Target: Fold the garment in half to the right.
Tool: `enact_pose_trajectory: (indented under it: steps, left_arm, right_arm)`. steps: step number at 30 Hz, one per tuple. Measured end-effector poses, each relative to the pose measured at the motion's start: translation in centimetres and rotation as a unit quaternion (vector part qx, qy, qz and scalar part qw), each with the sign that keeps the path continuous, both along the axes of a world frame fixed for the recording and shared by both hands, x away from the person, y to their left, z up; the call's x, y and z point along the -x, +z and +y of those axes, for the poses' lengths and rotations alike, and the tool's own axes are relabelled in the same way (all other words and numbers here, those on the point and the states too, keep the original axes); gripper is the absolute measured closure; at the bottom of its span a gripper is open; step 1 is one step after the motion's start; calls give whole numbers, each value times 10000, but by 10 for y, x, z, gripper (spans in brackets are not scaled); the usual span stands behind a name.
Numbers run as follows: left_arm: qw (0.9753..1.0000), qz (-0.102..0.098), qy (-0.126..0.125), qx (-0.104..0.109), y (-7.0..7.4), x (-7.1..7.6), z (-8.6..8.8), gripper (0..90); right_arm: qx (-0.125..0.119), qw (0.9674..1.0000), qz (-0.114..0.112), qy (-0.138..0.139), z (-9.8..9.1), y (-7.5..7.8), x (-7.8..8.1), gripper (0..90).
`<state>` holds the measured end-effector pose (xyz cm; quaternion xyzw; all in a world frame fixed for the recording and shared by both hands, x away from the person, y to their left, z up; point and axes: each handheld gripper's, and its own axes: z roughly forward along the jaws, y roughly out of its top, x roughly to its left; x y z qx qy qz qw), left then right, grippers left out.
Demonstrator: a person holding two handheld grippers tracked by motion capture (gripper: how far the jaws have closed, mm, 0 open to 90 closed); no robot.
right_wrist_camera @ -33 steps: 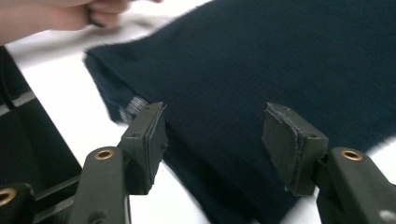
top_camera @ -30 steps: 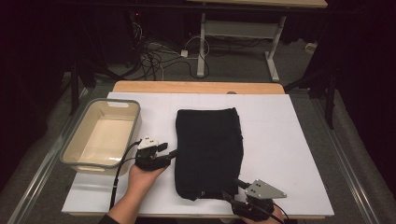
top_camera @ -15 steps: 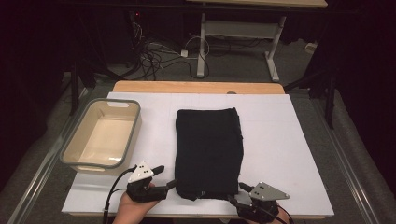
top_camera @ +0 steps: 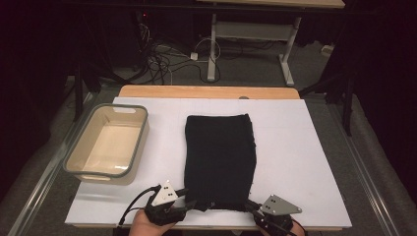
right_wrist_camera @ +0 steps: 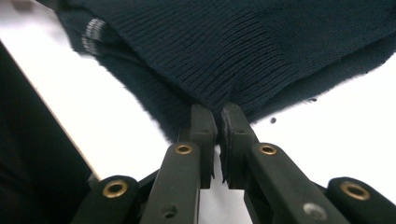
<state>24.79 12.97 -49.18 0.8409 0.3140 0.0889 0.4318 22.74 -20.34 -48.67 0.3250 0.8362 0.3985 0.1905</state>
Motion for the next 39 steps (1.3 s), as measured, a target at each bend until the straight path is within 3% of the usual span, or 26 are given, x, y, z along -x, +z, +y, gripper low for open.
enact_pose_trajectory:
  steps: [4,7,10,15,21,26,29,31,34,38,39]
  left_arm:
    - [9999,90,-2,-77,-2,0,-1,565]
    - [9998,-51,-45,-172,-2,3,-3,665]
    - [9998,-101,-4,-163,-2,4,-2,704]
    - [9998,-99,163,-20,0,6,14,711]
    - [9988,-102,478,92,1,9,42,710]
    - [9985,-152,521,22,2,12,55,710]
    - [9987,-79,495,90,0,11,57,707]
    - [9988,-42,465,165,-1,10,57,683]
    - [9980,-35,492,394,0,7,60,569]
    - [9954,-72,597,751,2,2,67,435]
    - [9952,-125,609,750,2,1,67,404]
  right_arm:
    - [47,10000,-17,45,3,-4,7,870]
    - [-36,10000,10,64,1,-4,6,870]
    - [-32,9999,23,103,3,-4,6,871]
    - [-14,9997,-40,236,11,-4,8,870]
    - [-41,9979,-3,641,35,-6,10,869]
    - [8,9961,-1,884,51,-8,15,868]
    - [29,9959,-13,907,53,-9,17,861]
    - [-19,9961,21,887,52,-8,17,799]
    - [-133,9967,26,801,49,-4,17,611]
    - [-324,9977,-63,594,39,3,17,527]
    - [-355,9977,-92,563,35,5,17,510]
